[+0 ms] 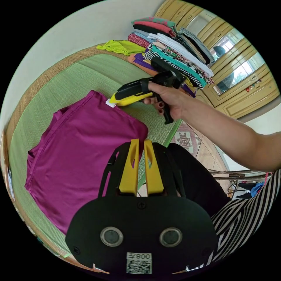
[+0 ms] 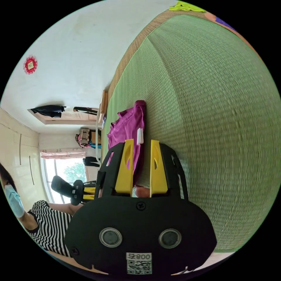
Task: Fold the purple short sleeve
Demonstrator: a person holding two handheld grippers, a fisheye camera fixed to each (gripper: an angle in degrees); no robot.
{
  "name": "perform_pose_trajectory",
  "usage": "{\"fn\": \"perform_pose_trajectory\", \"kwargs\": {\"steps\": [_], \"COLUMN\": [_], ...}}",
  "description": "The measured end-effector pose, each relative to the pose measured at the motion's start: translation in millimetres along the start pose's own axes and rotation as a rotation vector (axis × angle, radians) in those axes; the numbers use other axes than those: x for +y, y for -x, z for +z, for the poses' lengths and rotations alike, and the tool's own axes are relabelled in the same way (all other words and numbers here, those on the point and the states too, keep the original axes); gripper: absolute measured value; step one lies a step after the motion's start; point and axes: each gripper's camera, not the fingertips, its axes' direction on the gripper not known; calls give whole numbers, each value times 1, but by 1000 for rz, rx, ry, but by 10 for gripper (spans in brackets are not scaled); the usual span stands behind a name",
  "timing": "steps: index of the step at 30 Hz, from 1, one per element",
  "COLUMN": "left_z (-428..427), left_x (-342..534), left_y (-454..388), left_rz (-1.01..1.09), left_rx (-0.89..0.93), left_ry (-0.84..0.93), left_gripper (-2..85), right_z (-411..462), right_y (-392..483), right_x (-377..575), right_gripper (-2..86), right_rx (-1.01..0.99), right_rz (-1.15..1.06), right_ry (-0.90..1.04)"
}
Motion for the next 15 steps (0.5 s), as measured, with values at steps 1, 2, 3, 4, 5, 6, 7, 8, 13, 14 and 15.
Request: {"fn": "perform_pose_trajectory", "kwargs": {"steps": [1,2,3,4,5,6,7,8,13,14,15], "left_z": [2,3,4,4,4,4,3,2,-4,-7,-8], "left_x": [0,0,0,0,1,1,2,2,3,4,4], "left_y": [2,3,3,5,6,7,9,10,17,19,20], "left_rz": [-3,-2,-1,-1,-3,-4,-5,-6,-8,-9,-9], "left_rx": [12,20,23,27,35,40,48,55,78,83,85], "left_ry": [-3,-3,-2,-4,-9,-12,-17,-18,-25,-27,-26], "left_gripper": [26,26,26,25,25,25,25,25,25,26,26], "right_z": [5,8,12,17,20,26,32,36,65,68,74], "right_y": [-1,-1,-1,0,1,2,2,2,-2,-3,-6], "right_x": [-11,-17,-28,-38,-44,-54,-64,-69,-104,-106,-111], "right_gripper": [83,82,82,81,81,81,81,80,62,59,52], "right_rx": [2,1,-1,9,15,20,21,18,15,14,15], "right_rz": [-6,-6,-12,-23,-29,-38,-43,-45,-61,-60,-60], "right_ry": [2,4,6,9,13,22,30,34,70,73,79]}}
